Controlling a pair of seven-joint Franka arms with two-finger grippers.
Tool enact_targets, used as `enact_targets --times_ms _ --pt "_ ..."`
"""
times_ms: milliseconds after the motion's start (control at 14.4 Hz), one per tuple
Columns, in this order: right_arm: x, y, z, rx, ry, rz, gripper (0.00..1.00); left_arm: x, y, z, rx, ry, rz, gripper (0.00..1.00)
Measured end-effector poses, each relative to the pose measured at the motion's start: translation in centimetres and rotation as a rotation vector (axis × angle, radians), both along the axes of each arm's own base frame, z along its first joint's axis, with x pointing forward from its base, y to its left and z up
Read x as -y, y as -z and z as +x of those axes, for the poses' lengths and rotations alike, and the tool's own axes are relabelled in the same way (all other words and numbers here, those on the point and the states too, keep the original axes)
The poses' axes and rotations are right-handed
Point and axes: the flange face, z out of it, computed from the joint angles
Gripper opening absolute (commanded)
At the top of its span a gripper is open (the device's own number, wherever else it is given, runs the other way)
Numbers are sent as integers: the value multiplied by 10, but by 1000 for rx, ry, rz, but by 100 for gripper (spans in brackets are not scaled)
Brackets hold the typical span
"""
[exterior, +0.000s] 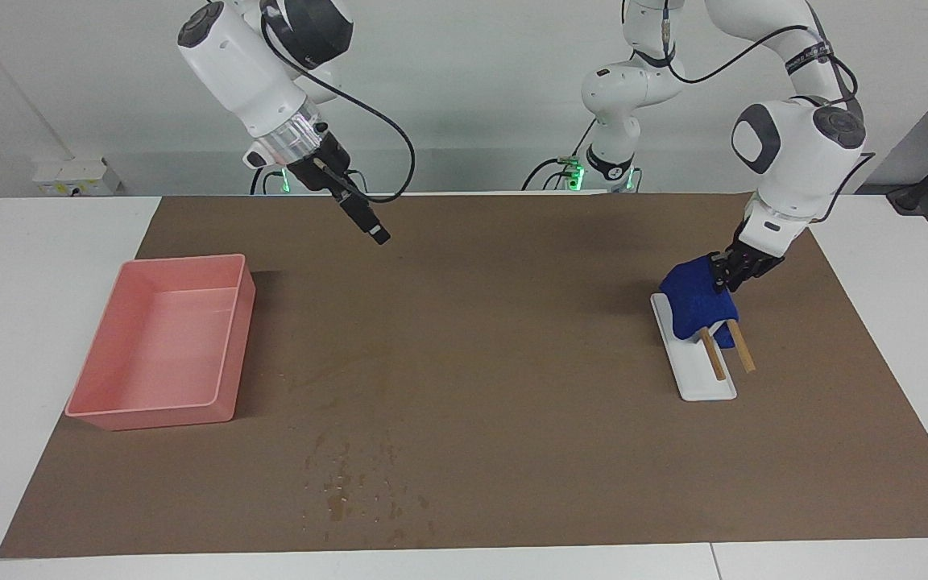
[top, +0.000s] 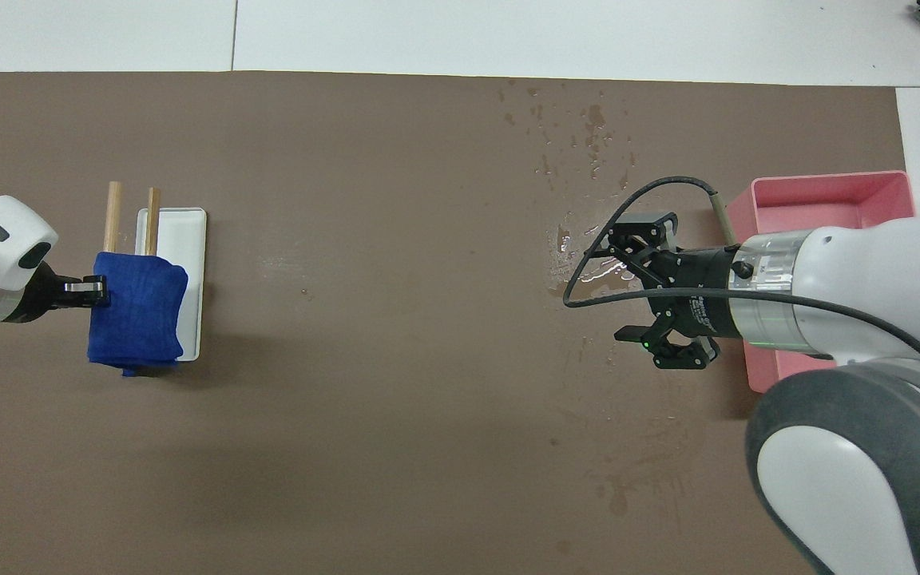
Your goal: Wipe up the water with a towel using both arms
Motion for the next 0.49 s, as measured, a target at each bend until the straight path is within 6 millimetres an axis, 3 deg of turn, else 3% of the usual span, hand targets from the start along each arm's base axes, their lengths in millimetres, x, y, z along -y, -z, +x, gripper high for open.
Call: enact_targets --times_ms 485 --pt "1 3 1 4 6 -1 100 1 -6 1 6 -17 -12 0"
